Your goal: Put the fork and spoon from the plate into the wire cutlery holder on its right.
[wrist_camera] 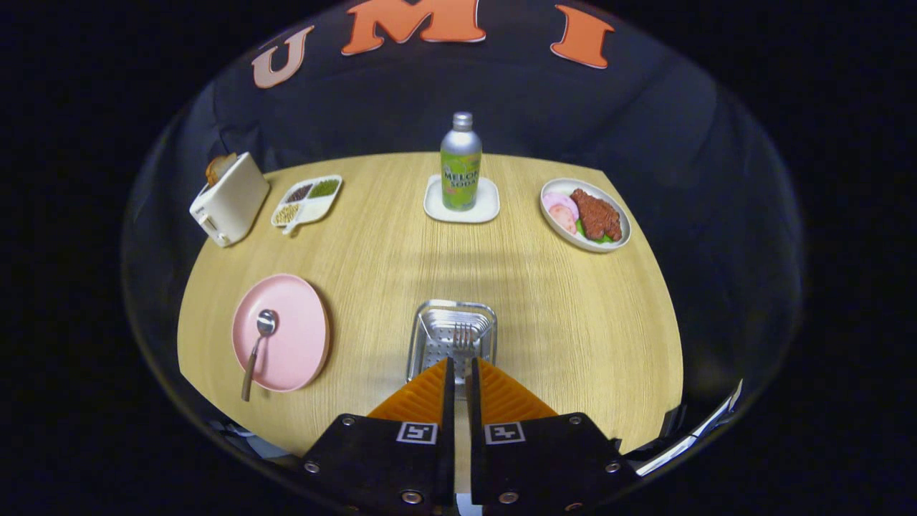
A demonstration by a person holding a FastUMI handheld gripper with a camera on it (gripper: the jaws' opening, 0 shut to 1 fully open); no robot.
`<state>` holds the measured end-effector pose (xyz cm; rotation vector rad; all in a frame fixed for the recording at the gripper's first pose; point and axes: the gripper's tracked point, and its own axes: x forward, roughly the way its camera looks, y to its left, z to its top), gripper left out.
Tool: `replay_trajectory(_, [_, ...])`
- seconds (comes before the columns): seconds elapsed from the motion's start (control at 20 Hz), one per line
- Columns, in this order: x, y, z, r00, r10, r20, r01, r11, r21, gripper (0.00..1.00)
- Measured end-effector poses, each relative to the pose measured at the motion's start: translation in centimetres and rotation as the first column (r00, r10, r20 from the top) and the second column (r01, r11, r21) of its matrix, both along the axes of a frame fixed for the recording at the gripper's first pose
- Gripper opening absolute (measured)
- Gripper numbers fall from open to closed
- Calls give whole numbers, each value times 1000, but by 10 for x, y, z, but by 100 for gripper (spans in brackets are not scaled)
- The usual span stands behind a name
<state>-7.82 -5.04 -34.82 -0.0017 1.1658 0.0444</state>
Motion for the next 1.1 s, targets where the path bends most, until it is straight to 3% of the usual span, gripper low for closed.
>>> replay_trajectory(0.2, [37,6,45,973,-54,226,48,998,29,10])
replay_trajectory(0.4, [64,12,91,903,-92,420,78,996,50,17])
replay_trajectory(0.5, [74,19,111,859,-92,503,73,996,57,31])
replay_trajectory(0.55, [79,24,119,840,-93,535,73,996,59,45])
replay_trajectory(0.75, [92,51,147,765,-107,636,72,994,81,71])
replay_trajectory(0.95, [96,75,165,710,-104,696,60,994,87,85])
replay_trajectory(1.1, [89,97,169,682,-66,728,35,998,57,90])
